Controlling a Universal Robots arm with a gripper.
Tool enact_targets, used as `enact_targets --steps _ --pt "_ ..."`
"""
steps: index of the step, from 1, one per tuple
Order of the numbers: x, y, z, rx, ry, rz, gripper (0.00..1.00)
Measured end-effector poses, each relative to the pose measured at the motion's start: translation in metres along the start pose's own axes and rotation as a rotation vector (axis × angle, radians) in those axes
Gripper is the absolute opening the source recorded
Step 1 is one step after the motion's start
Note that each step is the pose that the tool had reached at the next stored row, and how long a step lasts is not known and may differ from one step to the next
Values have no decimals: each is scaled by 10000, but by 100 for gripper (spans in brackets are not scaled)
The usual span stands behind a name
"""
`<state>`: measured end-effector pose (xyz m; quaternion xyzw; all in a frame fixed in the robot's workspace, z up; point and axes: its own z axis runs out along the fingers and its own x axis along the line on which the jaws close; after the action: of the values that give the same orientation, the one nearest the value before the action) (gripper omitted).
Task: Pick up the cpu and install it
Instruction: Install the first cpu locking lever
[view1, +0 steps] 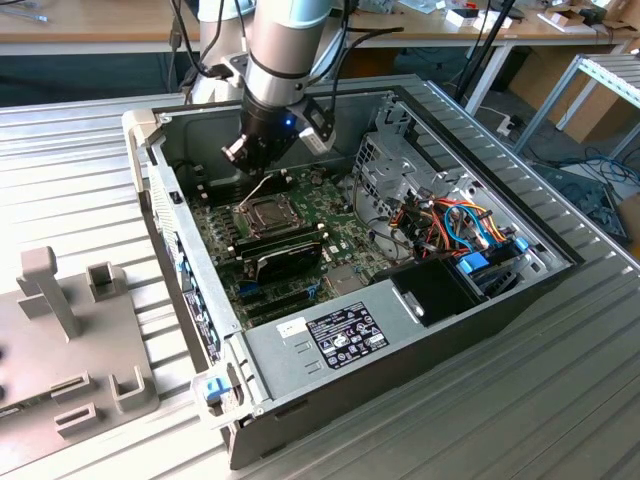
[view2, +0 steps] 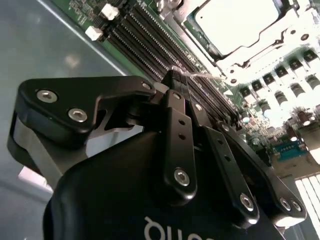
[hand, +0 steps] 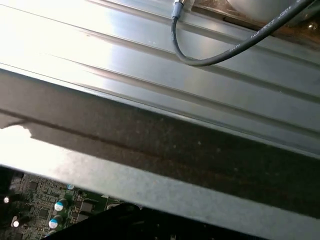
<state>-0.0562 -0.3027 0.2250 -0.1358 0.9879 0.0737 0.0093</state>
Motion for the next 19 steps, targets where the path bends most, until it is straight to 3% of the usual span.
enact_targets --steps 2,7,11,15,19 --pt "-2 8 -56 -3 -3 -1 11" --pt "37 -17 -63 -5 -88 -13 11" --pt "69 -44 -69 -143 -202 -24 11" --pt "86 -59 -79 -143 -236 -28 11" --pt "144 -78 -84 -136 -356 -48 11"
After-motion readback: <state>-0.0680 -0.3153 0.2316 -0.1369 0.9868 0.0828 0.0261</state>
